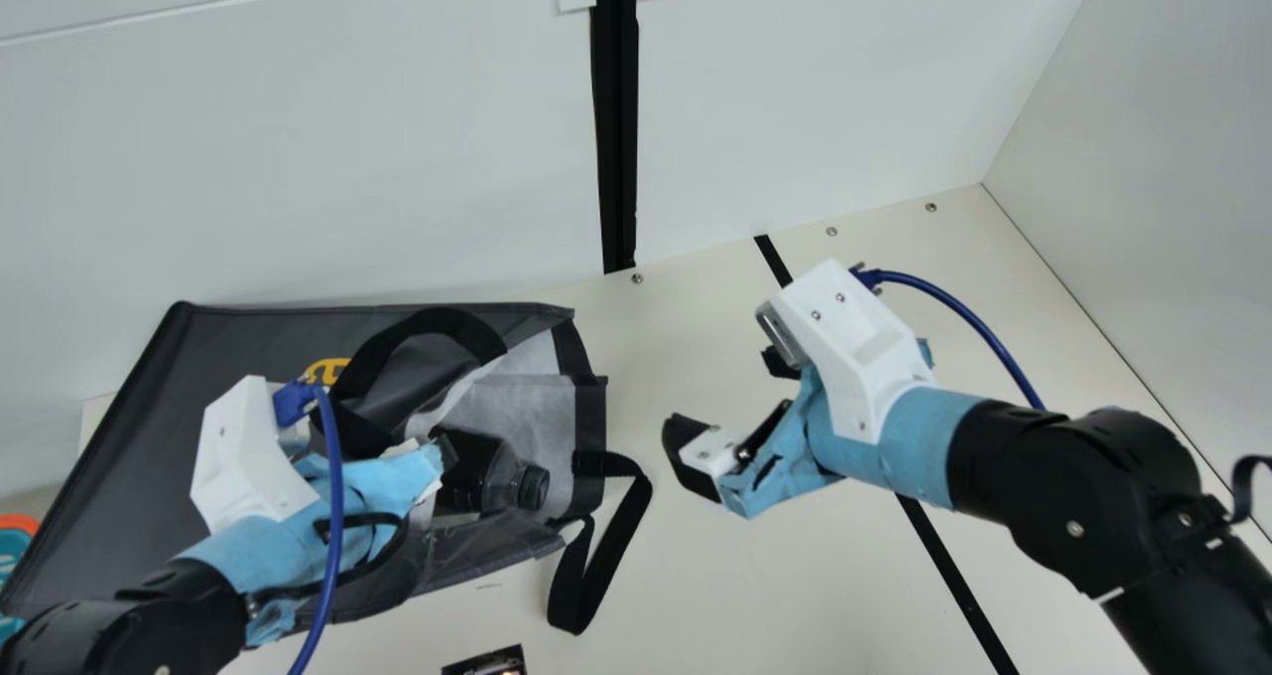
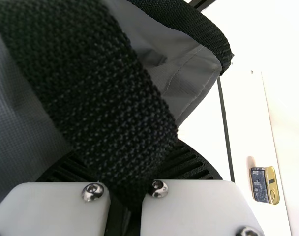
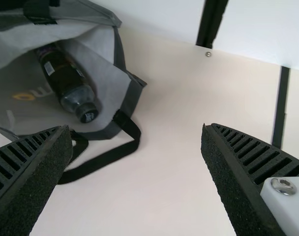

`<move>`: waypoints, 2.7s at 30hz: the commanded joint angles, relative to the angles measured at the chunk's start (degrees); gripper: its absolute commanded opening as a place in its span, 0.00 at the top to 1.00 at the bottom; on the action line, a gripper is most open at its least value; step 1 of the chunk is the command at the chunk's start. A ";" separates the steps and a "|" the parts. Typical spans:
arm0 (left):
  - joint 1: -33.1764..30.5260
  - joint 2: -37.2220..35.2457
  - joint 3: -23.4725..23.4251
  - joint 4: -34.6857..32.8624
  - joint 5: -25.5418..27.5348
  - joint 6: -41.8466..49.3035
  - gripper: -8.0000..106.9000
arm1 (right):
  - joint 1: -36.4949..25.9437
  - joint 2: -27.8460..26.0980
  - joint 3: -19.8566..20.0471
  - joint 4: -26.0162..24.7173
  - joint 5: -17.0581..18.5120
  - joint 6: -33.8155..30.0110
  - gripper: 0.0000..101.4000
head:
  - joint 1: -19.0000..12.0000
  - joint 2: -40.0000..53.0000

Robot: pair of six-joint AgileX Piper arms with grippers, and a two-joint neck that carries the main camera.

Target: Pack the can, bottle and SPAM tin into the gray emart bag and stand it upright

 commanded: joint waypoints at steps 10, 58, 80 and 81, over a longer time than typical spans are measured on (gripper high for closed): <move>0.00 0.00 0.00 0.00 0.00 0.00 1.00 | -3.57 -6.61 2.99 -4.26 1.05 2.70 0.06 | -1.30 -0.14; 0.00 0.00 0.00 0.00 0.00 0.00 1.00 | -11.35 -22.25 -0.77 -33.31 21.00 31.19 0.06 | -1.30 -0.14; 0.00 0.00 0.00 0.00 0.00 0.00 1.00 | -24.96 -21.87 -0.67 -27.94 24.52 25.78 0.06 | -1.30 -0.14; 0.00 0.00 0.00 0.00 0.00 0.00 1.00 | -25.41 -21.84 -0.65 -27.66 24.52 25.45 0.06 | -1.30 -0.14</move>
